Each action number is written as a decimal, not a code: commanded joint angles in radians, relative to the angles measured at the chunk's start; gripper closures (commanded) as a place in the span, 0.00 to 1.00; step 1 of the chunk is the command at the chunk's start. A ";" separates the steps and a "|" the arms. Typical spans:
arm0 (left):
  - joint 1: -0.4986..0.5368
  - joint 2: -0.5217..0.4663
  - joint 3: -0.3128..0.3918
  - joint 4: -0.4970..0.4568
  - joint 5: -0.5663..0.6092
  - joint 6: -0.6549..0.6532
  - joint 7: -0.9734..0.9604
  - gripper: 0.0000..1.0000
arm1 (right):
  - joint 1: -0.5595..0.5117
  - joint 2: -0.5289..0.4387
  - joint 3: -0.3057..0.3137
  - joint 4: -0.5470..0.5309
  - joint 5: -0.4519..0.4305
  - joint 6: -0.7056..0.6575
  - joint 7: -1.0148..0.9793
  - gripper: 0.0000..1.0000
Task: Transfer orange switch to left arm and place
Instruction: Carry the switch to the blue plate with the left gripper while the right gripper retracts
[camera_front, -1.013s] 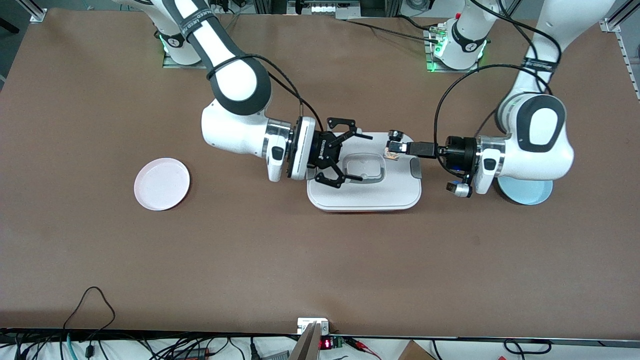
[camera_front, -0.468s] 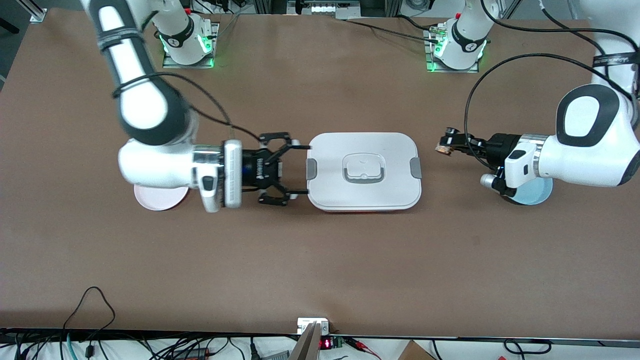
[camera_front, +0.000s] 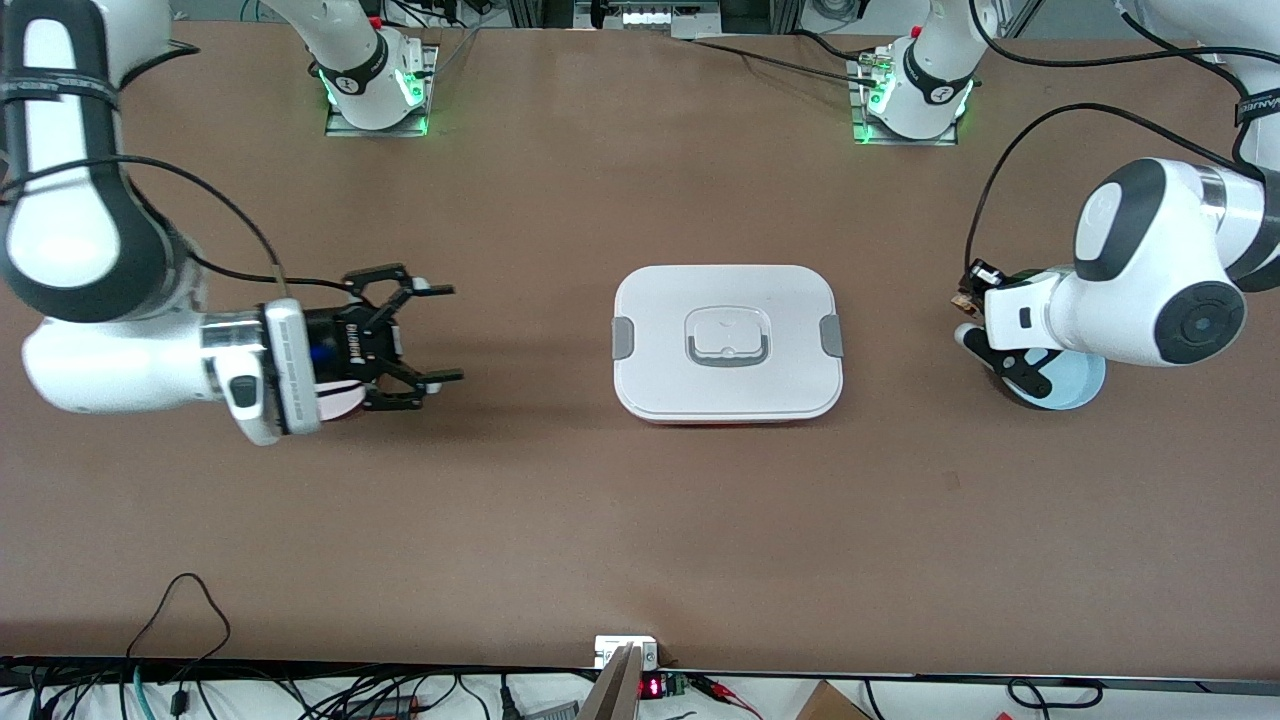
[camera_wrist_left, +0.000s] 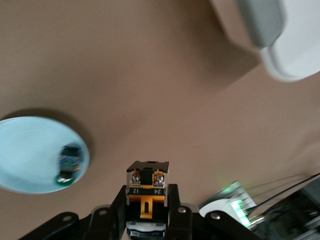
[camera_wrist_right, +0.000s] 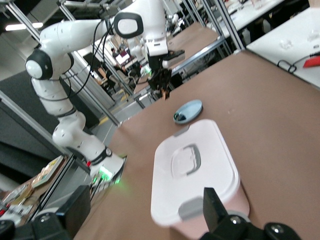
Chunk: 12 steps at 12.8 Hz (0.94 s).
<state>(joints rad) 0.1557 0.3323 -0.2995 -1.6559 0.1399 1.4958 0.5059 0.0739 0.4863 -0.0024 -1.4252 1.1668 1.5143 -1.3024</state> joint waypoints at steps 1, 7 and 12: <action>0.005 -0.001 -0.010 -0.059 0.177 0.076 0.142 0.84 | 0.044 -0.116 -0.088 -0.014 -0.204 -0.042 0.122 0.00; 0.203 0.005 -0.009 -0.317 0.352 0.545 0.477 0.85 | 0.119 -0.353 -0.099 -0.147 -0.744 0.020 0.554 0.00; 0.343 0.108 -0.009 -0.375 0.356 0.814 0.787 0.85 | 0.179 -0.449 -0.096 -0.214 -1.106 0.023 0.900 0.00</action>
<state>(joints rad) 0.4633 0.4042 -0.2932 -2.0276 0.4721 2.2575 1.2178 0.2365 0.1094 -0.0841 -1.5700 0.1546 1.5117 -0.4526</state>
